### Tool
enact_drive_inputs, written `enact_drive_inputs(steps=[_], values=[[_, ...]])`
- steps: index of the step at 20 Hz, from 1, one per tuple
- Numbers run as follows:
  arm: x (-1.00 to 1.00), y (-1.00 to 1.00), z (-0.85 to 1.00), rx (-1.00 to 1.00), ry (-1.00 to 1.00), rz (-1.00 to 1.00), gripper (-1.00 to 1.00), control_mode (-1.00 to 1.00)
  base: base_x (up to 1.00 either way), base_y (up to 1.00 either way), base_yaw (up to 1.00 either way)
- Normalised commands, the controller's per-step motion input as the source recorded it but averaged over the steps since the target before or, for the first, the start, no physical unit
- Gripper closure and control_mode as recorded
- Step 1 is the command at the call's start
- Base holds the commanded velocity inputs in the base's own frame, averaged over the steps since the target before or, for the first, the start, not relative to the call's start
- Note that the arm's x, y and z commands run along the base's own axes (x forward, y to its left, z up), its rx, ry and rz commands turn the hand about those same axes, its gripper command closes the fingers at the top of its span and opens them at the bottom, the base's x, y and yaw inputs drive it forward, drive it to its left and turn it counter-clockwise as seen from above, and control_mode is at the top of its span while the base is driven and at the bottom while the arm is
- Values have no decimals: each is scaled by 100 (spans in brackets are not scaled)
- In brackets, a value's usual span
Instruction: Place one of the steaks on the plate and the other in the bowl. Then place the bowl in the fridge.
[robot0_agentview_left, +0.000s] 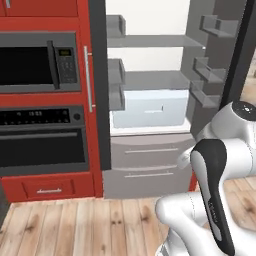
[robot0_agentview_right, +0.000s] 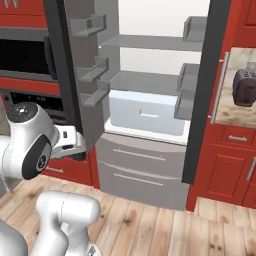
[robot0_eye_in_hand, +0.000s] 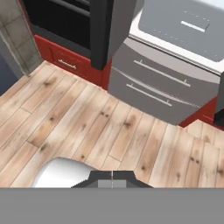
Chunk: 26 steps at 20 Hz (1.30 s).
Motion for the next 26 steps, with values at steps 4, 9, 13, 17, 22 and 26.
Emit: enact_drive_inputs(steps=[4, 9, 13, 17, 22, 26], values=[[0, 0, 0, 0, 0, 0, 100, 100, -46, 8, 29], [0, 0, 0, 0, 0, 0, 100, 100, -46, 13, 31], [0, 0, 0, 0, 0, 0, 100, 100, -41, 18, 34], [0, 0, 0, 0, 0, 0, 100, 100, -38, 23, 36], [0, 0, 0, 0, 0, 0, 100, 100, -43, 29, 37], [0, 0, 0, 0, 0, 0, 100, 100, -40, 28, 37]])
